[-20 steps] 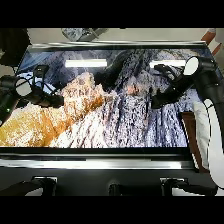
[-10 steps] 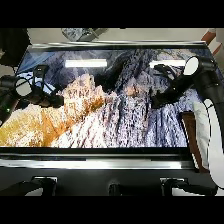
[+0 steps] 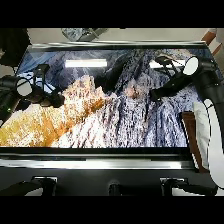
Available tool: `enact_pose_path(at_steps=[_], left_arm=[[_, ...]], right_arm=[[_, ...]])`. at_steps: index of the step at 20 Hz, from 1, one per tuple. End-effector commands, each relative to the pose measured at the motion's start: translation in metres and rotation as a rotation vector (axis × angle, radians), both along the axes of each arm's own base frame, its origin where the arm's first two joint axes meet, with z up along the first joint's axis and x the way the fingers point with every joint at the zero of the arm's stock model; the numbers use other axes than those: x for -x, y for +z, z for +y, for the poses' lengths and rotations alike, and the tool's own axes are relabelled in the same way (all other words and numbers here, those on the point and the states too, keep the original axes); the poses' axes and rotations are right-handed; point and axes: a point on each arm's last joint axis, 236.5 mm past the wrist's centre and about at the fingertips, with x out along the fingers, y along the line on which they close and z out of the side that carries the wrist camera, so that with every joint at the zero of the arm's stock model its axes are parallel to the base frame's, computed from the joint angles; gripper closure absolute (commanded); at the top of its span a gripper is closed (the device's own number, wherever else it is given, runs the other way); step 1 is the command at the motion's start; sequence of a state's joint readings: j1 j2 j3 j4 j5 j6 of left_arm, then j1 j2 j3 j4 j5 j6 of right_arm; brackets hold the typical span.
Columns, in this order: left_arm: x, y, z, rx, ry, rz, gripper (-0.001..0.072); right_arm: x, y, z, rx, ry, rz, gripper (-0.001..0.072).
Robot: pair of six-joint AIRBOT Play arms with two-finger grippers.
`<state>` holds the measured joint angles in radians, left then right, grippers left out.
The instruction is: Fold the shirts.
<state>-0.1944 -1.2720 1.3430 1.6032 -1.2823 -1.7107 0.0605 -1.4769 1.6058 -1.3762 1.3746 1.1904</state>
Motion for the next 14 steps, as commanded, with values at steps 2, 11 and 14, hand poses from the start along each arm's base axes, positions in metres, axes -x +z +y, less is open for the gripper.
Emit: enact_pose_path(at_steps=[2, 11, 14], left_arm=[[-0.002, -0.001, -0.001, 0.001, -0.001, -0.005, 0.0384], [-0.059, 0.03, 0.003, 0.071, 0.087, -0.251, -0.0013], [-0.1, 0.073, 0.076, 0.205, 0.402, -0.403, -0.0013]], right_arm=[[-0.032, 0.012, -0.001, -0.007, -0.027, -0.143, 0.0038], [-0.033, 0.003, -0.001, 0.014, 0.025, -0.134, 0.0012], [-0.016, -0.004, -0.001, 0.03, 0.073, -0.063, 0.0015]])
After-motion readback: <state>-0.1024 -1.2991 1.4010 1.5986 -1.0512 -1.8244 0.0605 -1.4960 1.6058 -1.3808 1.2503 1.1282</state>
